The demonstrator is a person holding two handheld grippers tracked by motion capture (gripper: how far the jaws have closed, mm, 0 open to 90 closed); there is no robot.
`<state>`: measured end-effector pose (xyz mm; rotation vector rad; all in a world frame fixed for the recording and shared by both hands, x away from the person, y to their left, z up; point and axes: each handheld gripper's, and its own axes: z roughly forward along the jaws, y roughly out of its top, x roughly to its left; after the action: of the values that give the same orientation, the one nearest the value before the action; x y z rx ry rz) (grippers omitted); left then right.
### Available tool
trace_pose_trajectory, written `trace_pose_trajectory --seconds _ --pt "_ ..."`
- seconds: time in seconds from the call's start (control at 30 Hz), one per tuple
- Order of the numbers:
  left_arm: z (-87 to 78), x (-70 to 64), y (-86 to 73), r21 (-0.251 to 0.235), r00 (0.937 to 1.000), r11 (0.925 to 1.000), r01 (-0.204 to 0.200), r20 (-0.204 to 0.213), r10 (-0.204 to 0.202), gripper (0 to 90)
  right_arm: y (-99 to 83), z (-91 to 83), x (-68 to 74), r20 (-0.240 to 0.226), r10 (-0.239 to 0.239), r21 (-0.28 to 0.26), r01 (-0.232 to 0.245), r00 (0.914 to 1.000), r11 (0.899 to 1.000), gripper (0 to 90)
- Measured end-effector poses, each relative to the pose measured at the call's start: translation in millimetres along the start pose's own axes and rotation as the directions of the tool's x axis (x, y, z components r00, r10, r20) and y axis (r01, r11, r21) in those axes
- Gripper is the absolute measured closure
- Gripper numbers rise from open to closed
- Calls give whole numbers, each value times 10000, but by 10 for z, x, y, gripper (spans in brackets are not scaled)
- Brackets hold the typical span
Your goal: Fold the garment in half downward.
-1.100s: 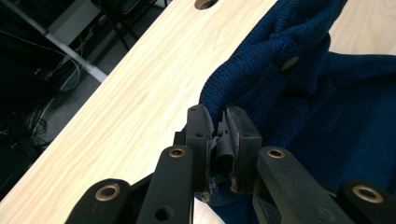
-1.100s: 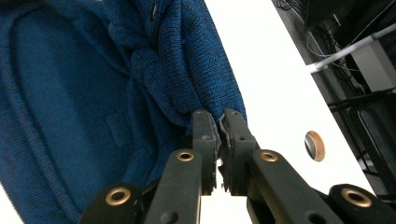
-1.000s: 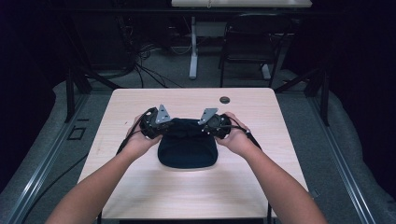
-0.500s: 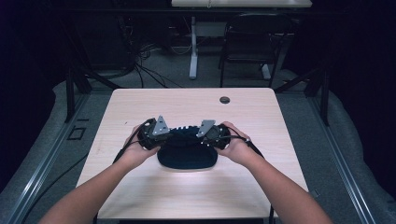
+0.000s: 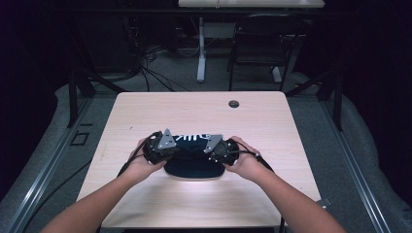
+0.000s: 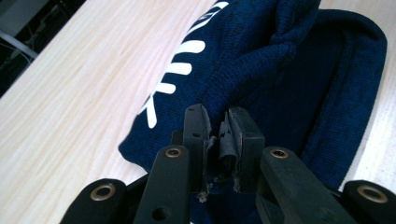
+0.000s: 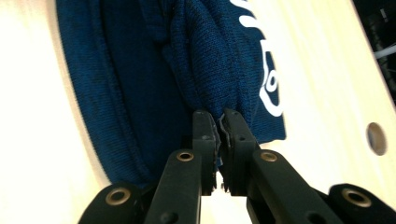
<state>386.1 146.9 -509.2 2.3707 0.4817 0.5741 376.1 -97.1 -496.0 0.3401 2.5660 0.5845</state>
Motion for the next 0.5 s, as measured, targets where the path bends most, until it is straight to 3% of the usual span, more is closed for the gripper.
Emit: trace_pose_trajectory --seconds 0.2,0.33,0.5 --pt "5 -59 -80 -77 9997 9998 176 154 -175 789 -47 11 83 -211 230 -75 -232 9995 9997 850" --pt "9 -105 -110 -29 9996 9998 202 204 -201 788 -60 18 119 -199 82 39 -82 9998 10000 849" --pt "-8 -134 -161 -161 9987 9990 417 291 -412 786 -63 9 144 -251 219 -76 -221 9994 9997 848"
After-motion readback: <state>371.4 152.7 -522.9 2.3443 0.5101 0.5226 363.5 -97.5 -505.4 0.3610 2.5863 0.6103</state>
